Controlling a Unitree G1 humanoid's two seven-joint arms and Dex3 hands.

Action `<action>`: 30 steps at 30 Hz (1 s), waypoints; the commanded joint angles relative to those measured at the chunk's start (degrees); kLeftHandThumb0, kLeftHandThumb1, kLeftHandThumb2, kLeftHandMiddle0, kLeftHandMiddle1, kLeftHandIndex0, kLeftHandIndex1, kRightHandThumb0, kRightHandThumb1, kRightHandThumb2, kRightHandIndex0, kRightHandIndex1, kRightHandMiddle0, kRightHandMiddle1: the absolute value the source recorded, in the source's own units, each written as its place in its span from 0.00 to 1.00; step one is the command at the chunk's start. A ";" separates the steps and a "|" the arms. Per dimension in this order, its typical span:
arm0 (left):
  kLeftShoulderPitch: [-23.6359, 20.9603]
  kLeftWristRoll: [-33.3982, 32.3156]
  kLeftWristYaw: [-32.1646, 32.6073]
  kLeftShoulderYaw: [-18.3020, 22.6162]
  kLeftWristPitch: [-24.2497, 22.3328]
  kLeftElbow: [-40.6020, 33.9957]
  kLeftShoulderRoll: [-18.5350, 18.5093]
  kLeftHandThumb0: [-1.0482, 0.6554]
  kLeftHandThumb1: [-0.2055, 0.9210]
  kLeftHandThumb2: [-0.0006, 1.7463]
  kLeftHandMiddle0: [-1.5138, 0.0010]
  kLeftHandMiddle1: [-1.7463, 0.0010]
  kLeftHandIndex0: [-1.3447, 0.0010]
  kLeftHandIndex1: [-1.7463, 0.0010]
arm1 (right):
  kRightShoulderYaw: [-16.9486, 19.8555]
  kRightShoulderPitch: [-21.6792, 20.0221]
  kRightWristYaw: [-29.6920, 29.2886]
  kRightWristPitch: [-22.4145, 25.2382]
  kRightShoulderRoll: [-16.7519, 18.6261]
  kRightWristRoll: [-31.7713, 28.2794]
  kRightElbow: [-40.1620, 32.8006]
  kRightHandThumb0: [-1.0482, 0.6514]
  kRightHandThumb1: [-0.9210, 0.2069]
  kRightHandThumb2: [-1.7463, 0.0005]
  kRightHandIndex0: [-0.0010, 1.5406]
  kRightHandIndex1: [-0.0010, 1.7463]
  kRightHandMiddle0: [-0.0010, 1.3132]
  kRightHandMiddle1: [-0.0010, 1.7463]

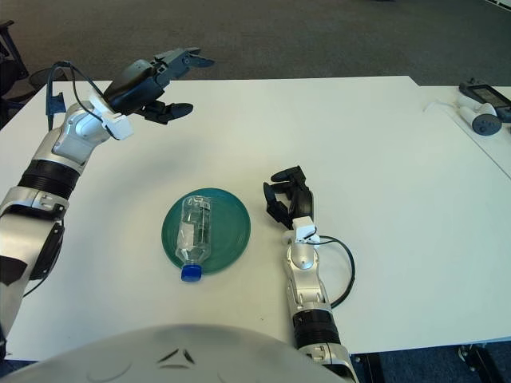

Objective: Put the bottle into the plate.

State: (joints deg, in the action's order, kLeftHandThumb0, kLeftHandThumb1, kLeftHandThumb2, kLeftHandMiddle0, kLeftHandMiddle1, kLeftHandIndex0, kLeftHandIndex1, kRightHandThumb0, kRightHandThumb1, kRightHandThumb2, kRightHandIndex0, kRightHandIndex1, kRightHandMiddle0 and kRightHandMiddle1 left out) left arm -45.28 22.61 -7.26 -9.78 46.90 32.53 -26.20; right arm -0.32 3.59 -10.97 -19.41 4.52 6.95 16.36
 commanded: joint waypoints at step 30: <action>20.78 -12.33 4.71 8.20 2.92 7.58 8.44 0.27 1.00 0.40 0.65 0.97 0.90 0.47 | 0.56 5.25 1.28 6.49 -0.11 -1.66 5.54 0.61 0.04 0.76 0.27 0.75 0.24 0.95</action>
State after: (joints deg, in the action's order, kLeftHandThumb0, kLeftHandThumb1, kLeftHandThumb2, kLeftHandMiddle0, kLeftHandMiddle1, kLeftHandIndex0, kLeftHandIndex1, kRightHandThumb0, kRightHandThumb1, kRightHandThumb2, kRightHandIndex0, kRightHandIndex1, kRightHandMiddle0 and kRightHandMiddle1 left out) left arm -25.06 9.62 -4.25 -2.38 48.12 40.75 -17.69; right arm -0.05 3.25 -10.24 -19.41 4.42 5.91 16.79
